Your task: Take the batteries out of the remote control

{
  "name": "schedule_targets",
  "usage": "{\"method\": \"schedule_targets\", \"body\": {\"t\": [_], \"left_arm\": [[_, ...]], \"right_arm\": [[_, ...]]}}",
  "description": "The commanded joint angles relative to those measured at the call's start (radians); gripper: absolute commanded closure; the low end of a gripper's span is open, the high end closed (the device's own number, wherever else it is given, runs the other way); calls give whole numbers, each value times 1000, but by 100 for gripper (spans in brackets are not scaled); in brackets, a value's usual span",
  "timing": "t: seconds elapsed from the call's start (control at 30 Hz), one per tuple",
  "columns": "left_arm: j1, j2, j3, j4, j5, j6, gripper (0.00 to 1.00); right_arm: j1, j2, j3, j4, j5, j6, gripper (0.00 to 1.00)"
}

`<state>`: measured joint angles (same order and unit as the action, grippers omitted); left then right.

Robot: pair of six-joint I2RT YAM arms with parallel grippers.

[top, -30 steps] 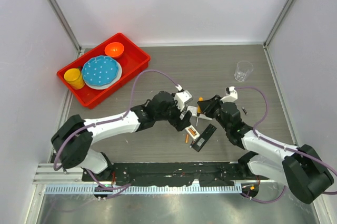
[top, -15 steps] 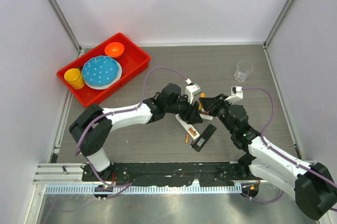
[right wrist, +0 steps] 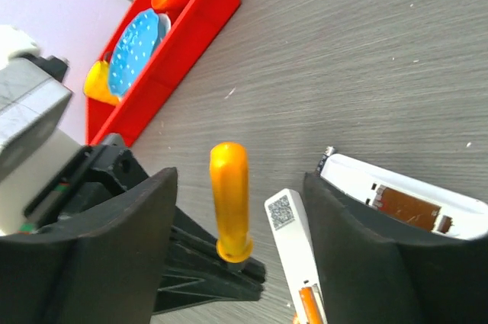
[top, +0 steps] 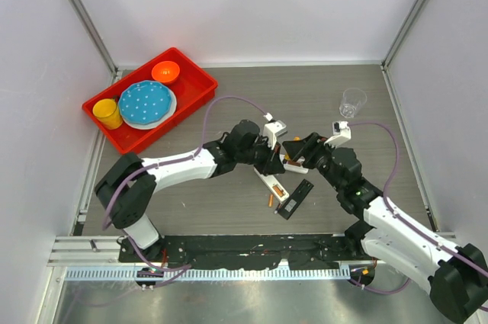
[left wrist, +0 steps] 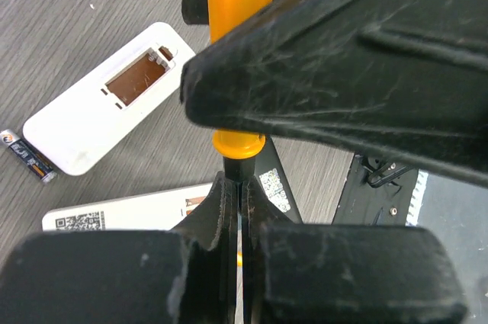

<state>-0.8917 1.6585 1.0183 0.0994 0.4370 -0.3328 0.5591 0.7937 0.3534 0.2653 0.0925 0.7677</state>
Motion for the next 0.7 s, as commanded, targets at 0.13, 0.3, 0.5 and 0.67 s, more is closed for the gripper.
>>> {"method": "schedule_targets", "body": {"t": [0.13,0.3,0.5,0.67], "left_arm": [[-10,-138,-20,-95,-21,115,100],[-10,-169,-17,-181,23,175,100],[-9,-193,-20,-205,57,196,100],[-9,-194,-12,-219,52,204,100]], "right_arm": [[-42,-65,82,-113,-138,-67,16],[-122,-22,117,-106,-397,-73,25],[-186,30,122,-28,-612,-24,46],[-199,48,127,-28,-675,-22,60]]}}
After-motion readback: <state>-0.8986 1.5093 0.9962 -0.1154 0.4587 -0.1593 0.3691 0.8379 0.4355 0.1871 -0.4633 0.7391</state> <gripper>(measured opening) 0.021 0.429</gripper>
